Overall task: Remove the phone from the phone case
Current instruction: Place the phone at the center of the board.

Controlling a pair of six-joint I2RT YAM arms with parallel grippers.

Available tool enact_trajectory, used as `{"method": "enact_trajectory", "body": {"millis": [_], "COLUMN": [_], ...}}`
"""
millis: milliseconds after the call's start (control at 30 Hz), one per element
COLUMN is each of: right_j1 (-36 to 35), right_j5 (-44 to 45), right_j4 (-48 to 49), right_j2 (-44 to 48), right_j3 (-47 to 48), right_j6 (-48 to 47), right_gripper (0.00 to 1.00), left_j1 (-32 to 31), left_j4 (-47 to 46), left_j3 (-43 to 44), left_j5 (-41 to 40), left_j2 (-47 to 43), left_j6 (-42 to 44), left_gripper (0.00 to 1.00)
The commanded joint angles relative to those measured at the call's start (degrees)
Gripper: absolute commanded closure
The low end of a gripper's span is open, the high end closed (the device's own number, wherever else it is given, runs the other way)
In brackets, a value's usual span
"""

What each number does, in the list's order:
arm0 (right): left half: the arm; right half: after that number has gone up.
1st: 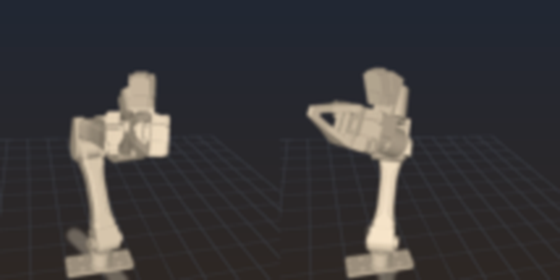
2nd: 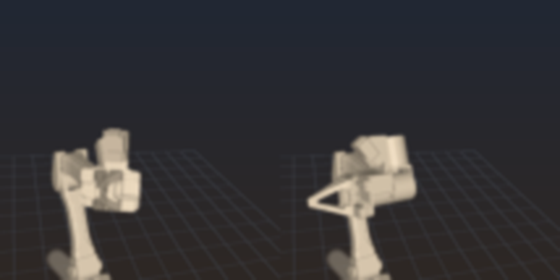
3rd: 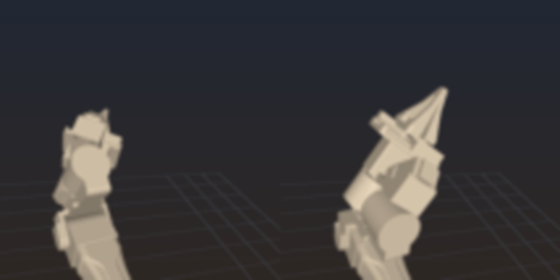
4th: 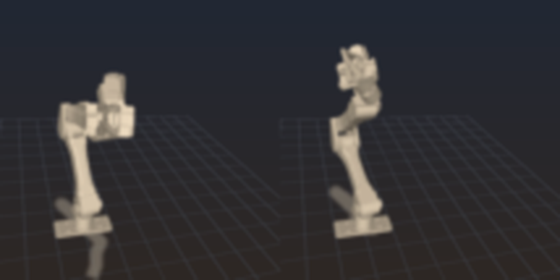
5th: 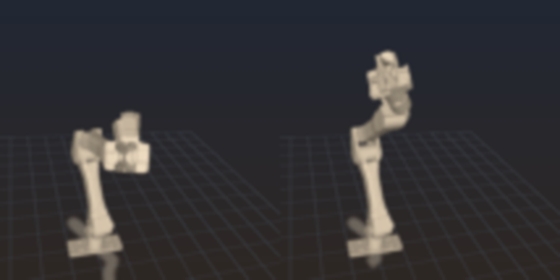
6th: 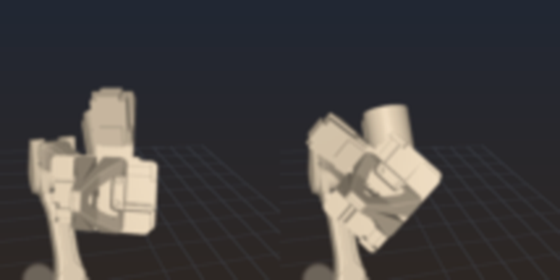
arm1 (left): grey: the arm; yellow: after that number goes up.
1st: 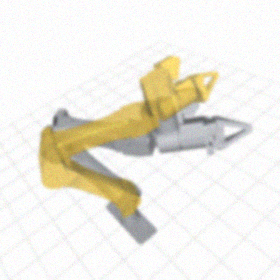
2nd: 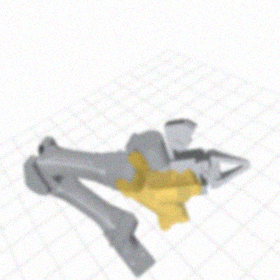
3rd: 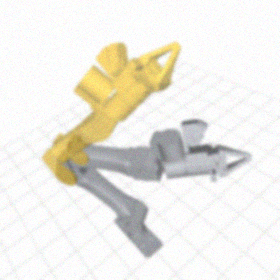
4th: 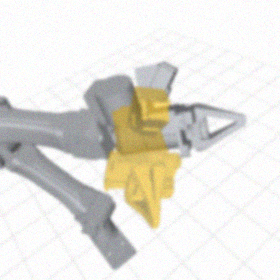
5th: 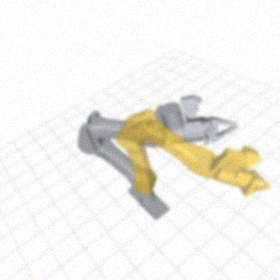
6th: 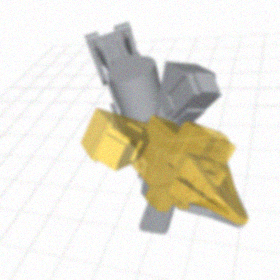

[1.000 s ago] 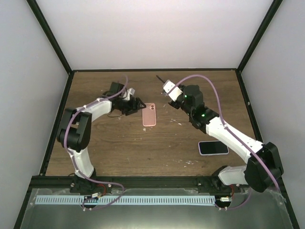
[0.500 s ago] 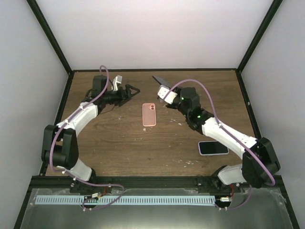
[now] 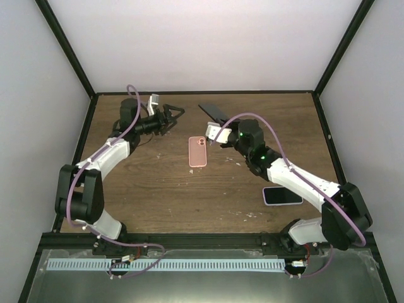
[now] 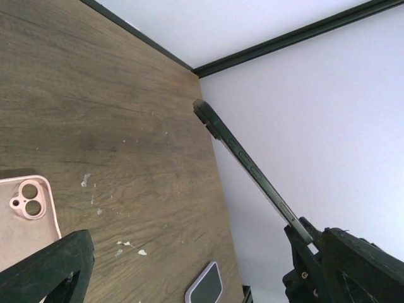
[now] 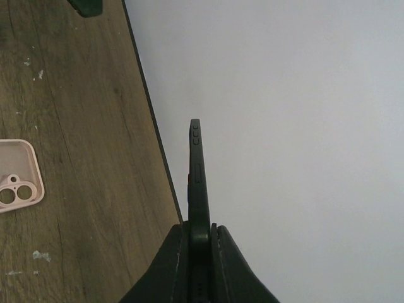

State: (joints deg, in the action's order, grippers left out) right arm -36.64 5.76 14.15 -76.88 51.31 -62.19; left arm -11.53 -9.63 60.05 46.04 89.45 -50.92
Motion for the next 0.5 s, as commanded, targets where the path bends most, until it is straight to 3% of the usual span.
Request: {"method": "enact_trajectory", "body": {"millis": [0,267,467], "right_j1": [-0.45,-0.71,-1.39], "right_j5": [-1.48,-1.86,-0.46], "right_j4": [0.92,2.43,6.31], "right_j2": [1.96,0.29,-1.69], "right_j3": [1.39,0.59,0.37], "right_j6": [-4.07,-10.14,-10.82], "right_gripper": [0.99,0.99,0.99], "left_j1": [0.28,0.28,0.59], "left_j4": [-10.89,-19.24,-19.32], "left_j3": [-1.46,0.02,3.67], "left_j5": [1.67,3.02,7.74], "left_j2": [3.27,9.22,12.24], "left_j6": [-8.23,-16.87,-21.00], "left_gripper": [0.02,0.05,0.07]}}
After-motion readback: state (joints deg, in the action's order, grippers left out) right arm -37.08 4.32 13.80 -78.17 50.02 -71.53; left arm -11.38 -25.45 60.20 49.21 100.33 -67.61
